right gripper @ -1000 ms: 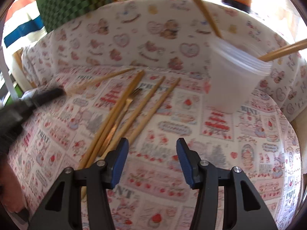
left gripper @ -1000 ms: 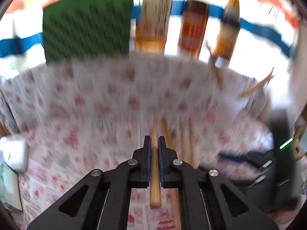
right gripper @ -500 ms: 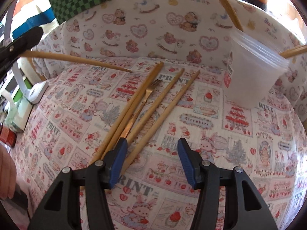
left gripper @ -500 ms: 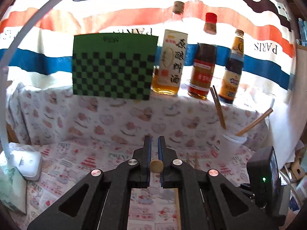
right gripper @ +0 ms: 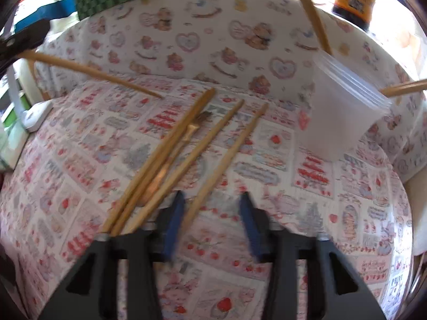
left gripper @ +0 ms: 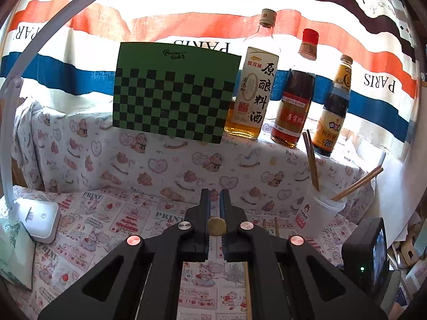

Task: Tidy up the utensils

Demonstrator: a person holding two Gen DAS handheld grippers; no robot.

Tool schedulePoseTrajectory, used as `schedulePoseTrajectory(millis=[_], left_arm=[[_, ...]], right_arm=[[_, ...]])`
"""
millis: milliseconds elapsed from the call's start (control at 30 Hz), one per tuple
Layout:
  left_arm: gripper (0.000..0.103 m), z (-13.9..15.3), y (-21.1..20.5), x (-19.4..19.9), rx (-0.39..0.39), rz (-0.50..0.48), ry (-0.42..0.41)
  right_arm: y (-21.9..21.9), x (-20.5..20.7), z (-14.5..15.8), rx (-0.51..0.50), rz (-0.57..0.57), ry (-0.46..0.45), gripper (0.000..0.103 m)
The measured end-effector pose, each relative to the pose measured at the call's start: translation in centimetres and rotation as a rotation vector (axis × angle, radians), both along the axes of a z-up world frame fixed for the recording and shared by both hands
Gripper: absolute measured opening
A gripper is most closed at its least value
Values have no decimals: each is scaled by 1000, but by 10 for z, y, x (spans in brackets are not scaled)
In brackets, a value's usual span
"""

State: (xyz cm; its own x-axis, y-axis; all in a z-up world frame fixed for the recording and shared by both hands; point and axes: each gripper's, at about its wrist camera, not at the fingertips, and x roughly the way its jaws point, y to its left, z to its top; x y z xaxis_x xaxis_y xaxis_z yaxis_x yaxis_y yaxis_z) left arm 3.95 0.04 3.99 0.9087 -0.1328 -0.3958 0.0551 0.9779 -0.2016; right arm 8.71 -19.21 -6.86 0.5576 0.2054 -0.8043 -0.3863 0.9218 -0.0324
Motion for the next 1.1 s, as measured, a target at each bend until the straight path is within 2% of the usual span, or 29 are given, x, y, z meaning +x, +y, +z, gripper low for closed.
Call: schedulePoseTrajectory(millis=[67,133,333,467,600,767,933,1100], left_arm=[[6,1,1,-1,-1,6,-3],[6,3,-1,-5,6,9,-19],[6,7,-5,-10,28,4,-55],[6,8,-6,-10,21,-12,-53],[6,8,-6,-11,21,-11,-53],[6,8,-6,-10,20,-11,-49],[6,8,-6,-10,18,-12,-50],[6,8,-6,-11,16,-14,-56]], right_arm=[[-3,0,2,5,-30,1,8],[-12,1,10,86,-48,-12,7],[-51,-12,57,296,-129,-191,6],[-69,-18,77,397,-119,-260,6],[-68,-19,84,380,-111,-279,6],[-70,-16,83,385,-118,-255,6],[-71,-19,83,350,-115,-287,6],[-76,-24,88,374,-132,-340,6]])
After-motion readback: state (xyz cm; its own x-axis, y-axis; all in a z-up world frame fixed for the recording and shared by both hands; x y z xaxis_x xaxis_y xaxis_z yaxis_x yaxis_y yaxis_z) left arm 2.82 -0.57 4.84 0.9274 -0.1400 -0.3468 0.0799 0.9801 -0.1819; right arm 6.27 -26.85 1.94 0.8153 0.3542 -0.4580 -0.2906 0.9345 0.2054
